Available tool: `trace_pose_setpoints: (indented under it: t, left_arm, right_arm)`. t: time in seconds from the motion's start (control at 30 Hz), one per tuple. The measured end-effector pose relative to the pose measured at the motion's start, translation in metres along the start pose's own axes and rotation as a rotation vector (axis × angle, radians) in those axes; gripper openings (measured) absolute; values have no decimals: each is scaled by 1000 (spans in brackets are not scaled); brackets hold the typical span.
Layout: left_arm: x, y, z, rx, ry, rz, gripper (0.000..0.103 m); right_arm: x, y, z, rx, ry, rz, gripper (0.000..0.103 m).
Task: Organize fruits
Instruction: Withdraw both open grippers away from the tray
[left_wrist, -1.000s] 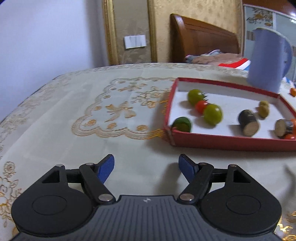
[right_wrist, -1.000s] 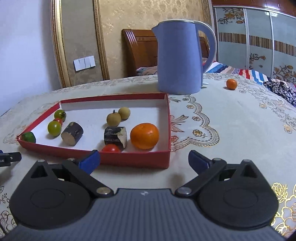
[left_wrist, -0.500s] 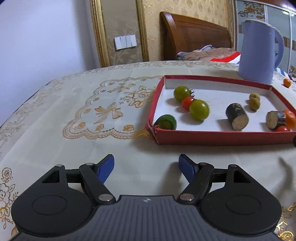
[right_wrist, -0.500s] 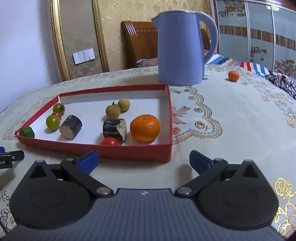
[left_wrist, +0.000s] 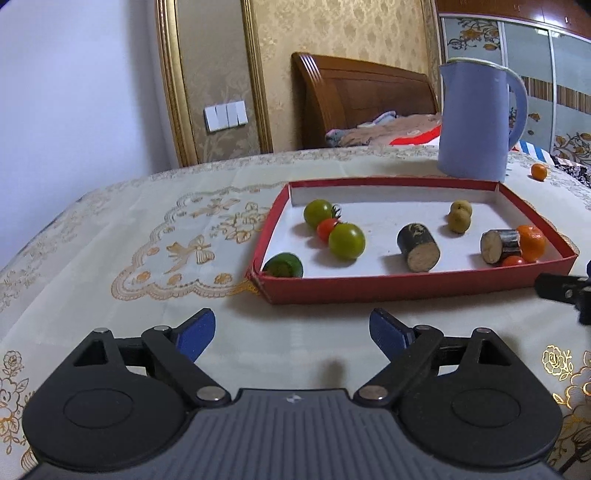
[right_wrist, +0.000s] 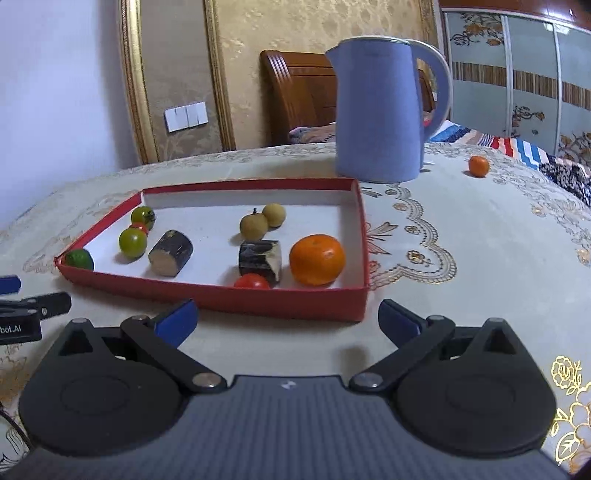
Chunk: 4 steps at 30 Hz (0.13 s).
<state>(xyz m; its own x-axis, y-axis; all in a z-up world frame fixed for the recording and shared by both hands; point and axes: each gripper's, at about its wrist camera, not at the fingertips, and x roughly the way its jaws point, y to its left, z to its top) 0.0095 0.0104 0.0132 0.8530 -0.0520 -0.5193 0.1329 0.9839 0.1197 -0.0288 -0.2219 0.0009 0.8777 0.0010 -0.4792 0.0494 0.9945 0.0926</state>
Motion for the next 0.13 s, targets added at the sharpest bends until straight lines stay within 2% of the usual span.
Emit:
trace_pose_setpoints:
  t: [0.13]
  left_arm:
    - [1,-3,0,10,0,2,91]
  right_arm:
    - [4,2,-1,-4,14,-6,103]
